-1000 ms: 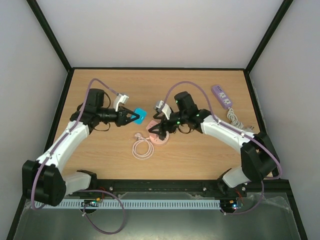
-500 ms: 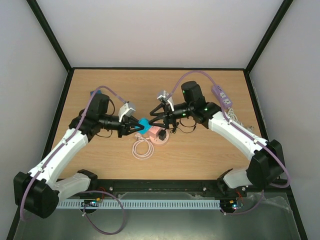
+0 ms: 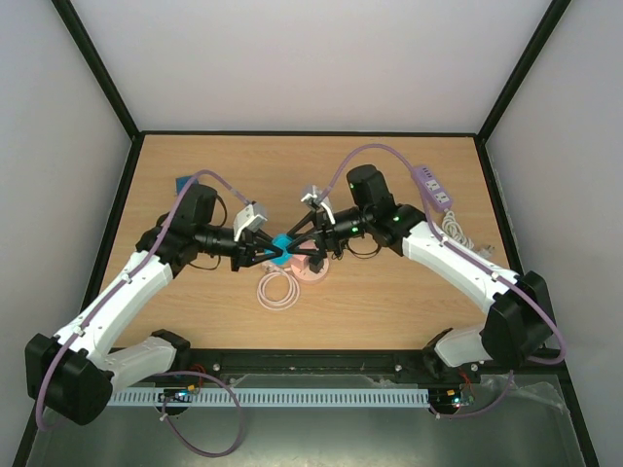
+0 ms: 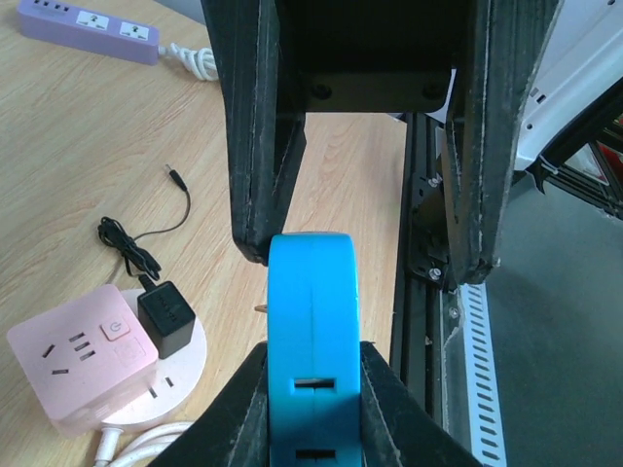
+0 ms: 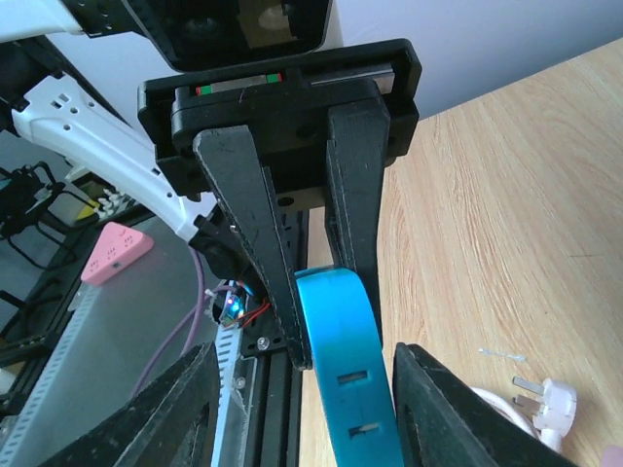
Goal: Pull the plug off the socket
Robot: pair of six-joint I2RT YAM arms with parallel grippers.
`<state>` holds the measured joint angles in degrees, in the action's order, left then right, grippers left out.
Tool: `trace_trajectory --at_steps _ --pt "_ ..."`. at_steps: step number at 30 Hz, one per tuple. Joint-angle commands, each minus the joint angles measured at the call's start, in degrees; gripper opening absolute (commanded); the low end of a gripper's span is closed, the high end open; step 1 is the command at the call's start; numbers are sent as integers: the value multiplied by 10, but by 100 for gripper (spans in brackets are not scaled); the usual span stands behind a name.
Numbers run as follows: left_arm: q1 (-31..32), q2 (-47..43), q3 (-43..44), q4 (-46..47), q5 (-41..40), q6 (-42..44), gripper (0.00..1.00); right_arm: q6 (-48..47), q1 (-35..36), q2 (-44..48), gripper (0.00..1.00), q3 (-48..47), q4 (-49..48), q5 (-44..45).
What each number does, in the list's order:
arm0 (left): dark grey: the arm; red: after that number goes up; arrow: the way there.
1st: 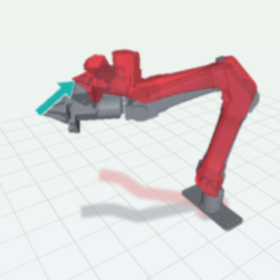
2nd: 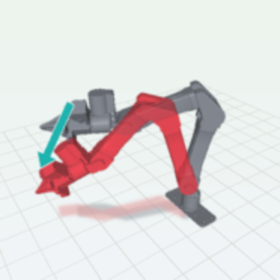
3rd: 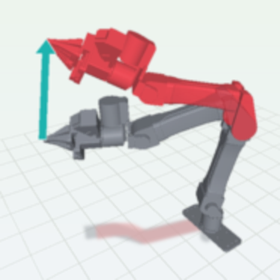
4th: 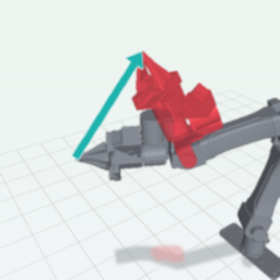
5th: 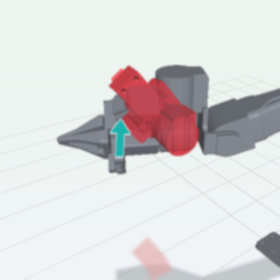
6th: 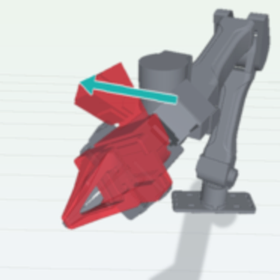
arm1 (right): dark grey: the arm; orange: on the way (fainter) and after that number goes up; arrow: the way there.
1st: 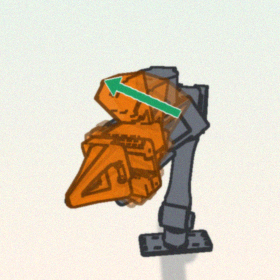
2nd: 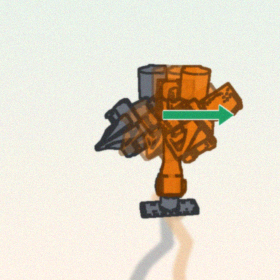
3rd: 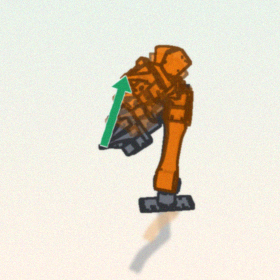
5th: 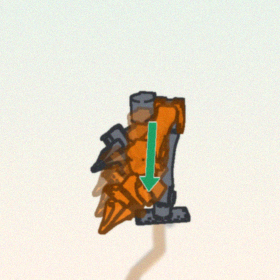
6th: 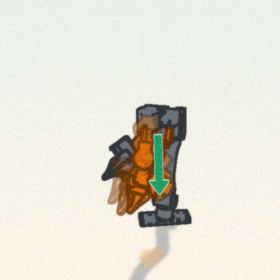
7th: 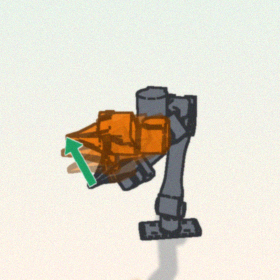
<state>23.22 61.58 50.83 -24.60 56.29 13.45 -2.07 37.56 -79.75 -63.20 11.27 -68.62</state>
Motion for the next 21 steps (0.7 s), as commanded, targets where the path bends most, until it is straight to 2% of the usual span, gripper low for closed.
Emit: trace_trajectory --at_steps 1,8,18,21 --pt "1 -8 15 -1 28 15 7 2 9 11 47 5 -9 -3" --pt "0 -8 16 -4 39 15 7 4 12 13 33 9 -11 -5" --pt "-1 -8 18 3 46 8 7 6 12 11 33 15 -11 1" --pt "-2 -8 17 4 45 5 8 8 12 10 23 15 -12 -1"
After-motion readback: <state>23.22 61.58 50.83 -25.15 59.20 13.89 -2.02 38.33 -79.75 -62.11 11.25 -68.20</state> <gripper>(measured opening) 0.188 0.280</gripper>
